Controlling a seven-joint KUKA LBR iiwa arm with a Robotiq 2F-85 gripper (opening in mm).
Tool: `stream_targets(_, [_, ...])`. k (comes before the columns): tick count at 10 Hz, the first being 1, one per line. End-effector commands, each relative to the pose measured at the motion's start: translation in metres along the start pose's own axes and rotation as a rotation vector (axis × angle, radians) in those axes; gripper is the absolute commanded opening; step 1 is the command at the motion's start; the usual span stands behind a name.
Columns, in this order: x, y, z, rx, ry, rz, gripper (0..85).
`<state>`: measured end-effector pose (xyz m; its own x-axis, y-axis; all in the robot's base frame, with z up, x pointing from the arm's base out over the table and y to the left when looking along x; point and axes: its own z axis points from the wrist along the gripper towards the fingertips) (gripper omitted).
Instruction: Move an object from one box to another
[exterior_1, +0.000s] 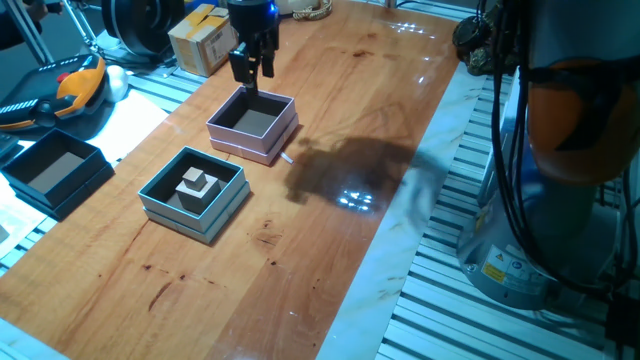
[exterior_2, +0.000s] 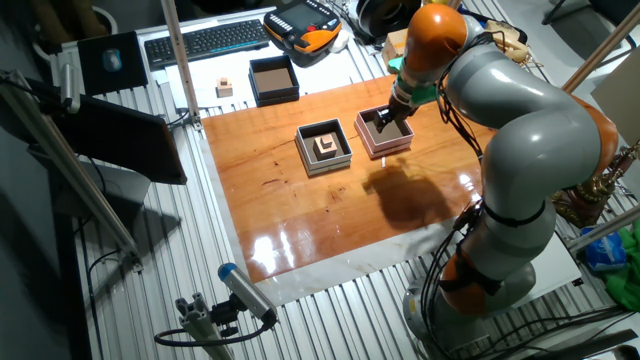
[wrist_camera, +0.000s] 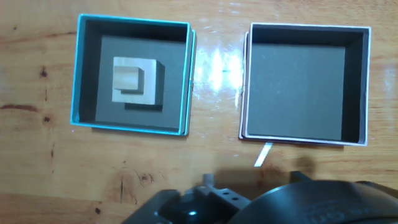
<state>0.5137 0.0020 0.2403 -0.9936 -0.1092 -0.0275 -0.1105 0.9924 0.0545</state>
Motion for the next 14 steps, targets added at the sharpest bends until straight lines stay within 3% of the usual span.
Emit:
stream_targets(1, [0.0,0.0,0.001,0.005,-0.001,-0.004,0.0])
stream_targets(10, [-0.001,0.002,0.004,0.004,-0.025,0.009,0.0])
stream_targets(14, [-0.014,0.026,0.018,0.014,-0.035,0.045,0.0])
